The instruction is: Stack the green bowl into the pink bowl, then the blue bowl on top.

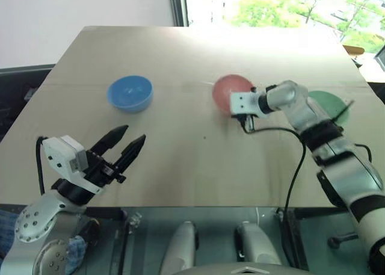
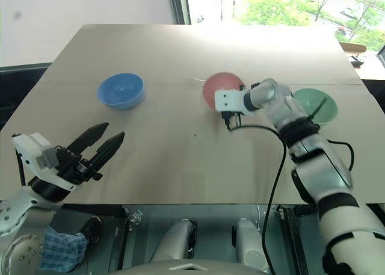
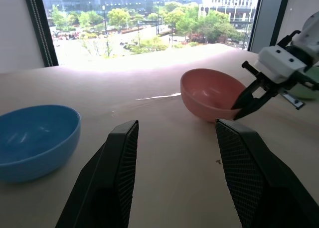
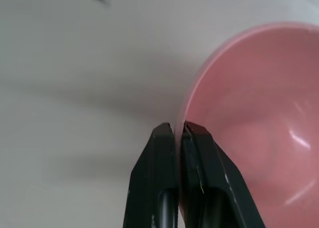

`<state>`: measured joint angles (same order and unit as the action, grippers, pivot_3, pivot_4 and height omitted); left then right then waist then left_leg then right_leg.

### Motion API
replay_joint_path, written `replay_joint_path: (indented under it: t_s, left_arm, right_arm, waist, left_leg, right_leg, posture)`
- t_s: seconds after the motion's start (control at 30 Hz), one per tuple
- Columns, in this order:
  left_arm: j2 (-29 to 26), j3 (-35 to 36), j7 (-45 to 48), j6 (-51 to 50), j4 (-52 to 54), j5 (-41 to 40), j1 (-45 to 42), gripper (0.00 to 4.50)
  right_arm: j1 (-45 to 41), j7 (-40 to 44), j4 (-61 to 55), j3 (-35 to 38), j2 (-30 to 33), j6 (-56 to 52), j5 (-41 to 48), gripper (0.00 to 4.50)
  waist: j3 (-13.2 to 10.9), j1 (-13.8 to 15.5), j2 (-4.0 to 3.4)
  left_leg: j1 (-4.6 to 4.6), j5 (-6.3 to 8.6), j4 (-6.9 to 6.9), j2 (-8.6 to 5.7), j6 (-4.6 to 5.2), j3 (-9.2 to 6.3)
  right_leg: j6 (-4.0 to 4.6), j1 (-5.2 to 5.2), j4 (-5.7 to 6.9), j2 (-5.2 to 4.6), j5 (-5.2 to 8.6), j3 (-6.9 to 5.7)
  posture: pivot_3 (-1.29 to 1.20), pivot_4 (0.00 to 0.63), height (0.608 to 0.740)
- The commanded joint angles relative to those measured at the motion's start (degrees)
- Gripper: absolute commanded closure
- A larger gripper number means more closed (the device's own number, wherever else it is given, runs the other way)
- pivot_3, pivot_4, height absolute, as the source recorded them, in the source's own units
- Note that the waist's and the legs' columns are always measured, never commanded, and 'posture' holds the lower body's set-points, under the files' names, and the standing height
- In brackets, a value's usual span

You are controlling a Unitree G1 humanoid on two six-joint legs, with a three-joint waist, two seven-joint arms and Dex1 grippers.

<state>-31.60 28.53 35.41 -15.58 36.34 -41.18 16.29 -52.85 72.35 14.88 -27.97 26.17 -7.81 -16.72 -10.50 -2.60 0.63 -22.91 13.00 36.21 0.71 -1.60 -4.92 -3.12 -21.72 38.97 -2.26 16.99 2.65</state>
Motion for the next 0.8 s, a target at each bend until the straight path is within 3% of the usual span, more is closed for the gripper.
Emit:
replay_joint_path:
  t_s: [0.03,0.23,0.4,0.47,0.53,0.63,0.8]
  left_arm:
    - [-0.27,0.88,0.16,0.76,0.63,-0.56,-0.41,1.92]
    - [-0.05,-0.4,0.41,0.67,0.63,0.08,-0.52,1.92]
    - [-0.06,-1.24,0.27,0.86,0.18,0.61,-1.02,1.92]
    - [-0.12,-1.55,0.38,1.01,-0.03,0.99,-1.1,1.92]
    - [-0.08,-1.83,0.51,1.15,-0.23,1.21,-1.16,1.92]
    - [-0.05,-2.13,0.73,1.24,-0.42,1.38,-1.39,1.92]
    - [0.3,-3.01,1.07,1.25,-0.64,1.87,-1.86,1.92]
  right_arm:
    - [2.38,4.86,-19.48,-2.22,0.31,-12.89,-0.22,4.46]
    - [3.4,4.7,-30.53,-3.73,-0.78,-23.61,0.37,4.46]
    - [3.11,1.88,-30.43,-4.13,-1.69,-25.38,0.83,2.84]
    - [2.7,0.89,-29.76,-3.94,-1.94,-25.84,1.06,1.83]
    - [2.29,0.23,-29.0,-3.76,-1.82,-25.68,1.18,1.27]
    - [1.81,-0.7,-28.39,-3.39,-1.36,-25.87,1.76,0.08]
    - [1.52,-0.52,-29.32,-0.95,0.65,-29.05,4.25,0.08]
  waist:
    - [0.0,0.12,0.0]
    - [0.01,0.4,0.02]
    - [0.01,0.38,0.03]
    - [0.01,0.36,0.03]
    - [0.01,0.26,0.03]
    - [0.01,0.27,0.03]
    - [0.01,0.34,0.03]
  left_leg:
    - [0.01,0.0,0.01,-0.01,0.0,0.01]
    - [0.01,-0.01,0.05,-0.03,-0.01,-0.06]
    - [0.01,-0.01,0.08,-0.05,-0.02,-0.08]
    - [0.01,-0.01,0.07,-0.05,-0.02,-0.09]
    - [0.01,-0.01,0.06,-0.04,-0.02,-0.08]
    - [0.0,-0.01,0.06,-0.05,-0.02,-0.07]
    - [0.0,-0.01,0.06,-0.05,-0.02,-0.07]
  right_leg:
    - [0.0,0.01,0.01,0.0,0.0,-0.02]
    - [0.0,0.06,-0.01,0.0,0.0,-0.11]
    - [0.0,0.1,-0.03,-0.01,0.0,-0.14]
    - [0.01,0.08,-0.03,0.0,0.0,-0.14]
    - [0.01,0.07,-0.03,0.0,0.0,-0.13]
    - [0.01,0.08,-0.05,-0.01,0.0,-0.13]
    - [0.0,0.08,-0.04,-0.01,0.0,-0.13]
  posture:
    - [0.0,0.15,0.74]
    - [0.0,0.15,0.74]
    - [0.0,0.15,0.74]
    - [0.0,0.15,0.74]
    - [0.0,0.15,0.74]
    - [0.0,0.15,0.74]
    - [0.0,0.15,0.74]
